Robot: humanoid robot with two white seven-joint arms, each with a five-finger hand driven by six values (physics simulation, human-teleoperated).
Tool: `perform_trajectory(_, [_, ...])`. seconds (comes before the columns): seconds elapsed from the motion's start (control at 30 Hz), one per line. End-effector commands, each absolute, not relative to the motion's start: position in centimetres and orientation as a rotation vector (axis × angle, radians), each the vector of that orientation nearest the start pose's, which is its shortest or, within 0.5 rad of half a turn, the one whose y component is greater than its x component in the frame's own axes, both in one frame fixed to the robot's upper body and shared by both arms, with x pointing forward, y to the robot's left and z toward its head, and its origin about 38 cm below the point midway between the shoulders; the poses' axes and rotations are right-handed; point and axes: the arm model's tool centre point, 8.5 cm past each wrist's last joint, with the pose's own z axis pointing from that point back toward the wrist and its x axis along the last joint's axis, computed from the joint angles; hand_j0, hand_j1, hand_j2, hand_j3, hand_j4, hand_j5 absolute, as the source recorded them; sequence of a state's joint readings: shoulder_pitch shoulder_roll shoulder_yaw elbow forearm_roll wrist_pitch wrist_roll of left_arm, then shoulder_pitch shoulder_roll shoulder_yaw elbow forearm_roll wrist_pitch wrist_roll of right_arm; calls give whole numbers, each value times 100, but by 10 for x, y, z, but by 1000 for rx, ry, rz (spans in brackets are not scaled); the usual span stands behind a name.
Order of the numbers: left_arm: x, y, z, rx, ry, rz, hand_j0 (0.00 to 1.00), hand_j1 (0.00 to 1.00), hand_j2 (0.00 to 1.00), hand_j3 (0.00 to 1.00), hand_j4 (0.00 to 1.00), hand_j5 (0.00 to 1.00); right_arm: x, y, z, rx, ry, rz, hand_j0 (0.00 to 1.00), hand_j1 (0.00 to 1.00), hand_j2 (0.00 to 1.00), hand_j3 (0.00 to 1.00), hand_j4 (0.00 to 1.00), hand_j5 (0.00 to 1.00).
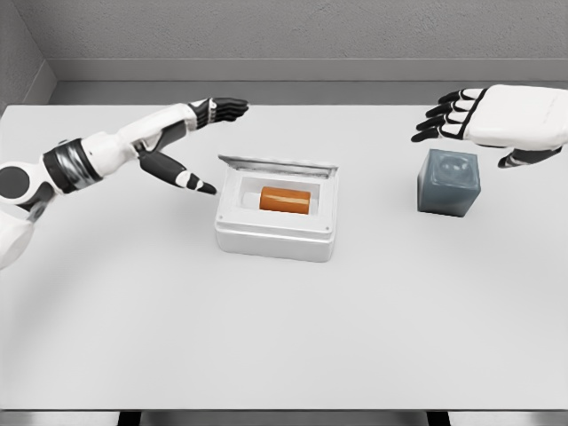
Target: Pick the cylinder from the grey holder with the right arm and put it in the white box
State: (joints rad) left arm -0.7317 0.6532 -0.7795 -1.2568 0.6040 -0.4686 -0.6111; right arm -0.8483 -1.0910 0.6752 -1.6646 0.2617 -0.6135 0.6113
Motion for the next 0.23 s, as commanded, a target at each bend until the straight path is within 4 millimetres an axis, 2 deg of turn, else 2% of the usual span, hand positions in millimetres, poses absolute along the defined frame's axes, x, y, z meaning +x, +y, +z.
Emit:
perform_trajectory(0.0, [461, 257, 223, -482, -1750, -1213, 100, 100, 100, 100, 100, 100, 404, -325, 335, 764, 1755, -2975, 100, 100, 100, 100, 100, 100])
perform_trajectory(0.07, [461, 268, 221, -454, -1731, -1209, 100, 100, 100, 100, 100, 100, 404, -325, 334, 760, 1754, -2979, 100, 100, 100, 100, 100, 100])
perform_trajectory(0.17, [472, 303, 205, -367, -1676, -1142, 100, 100, 100, 100, 100, 100, 404, -326, 335, 764, 1755, -2976, 100, 100, 100, 100, 100, 100])
perform_trajectory(0.2, [472, 303, 205, -366, -1677, -1140, 100, 100, 100, 100, 100, 100, 404, -326, 335, 764, 1755, -2976, 100, 100, 100, 100, 100, 100])
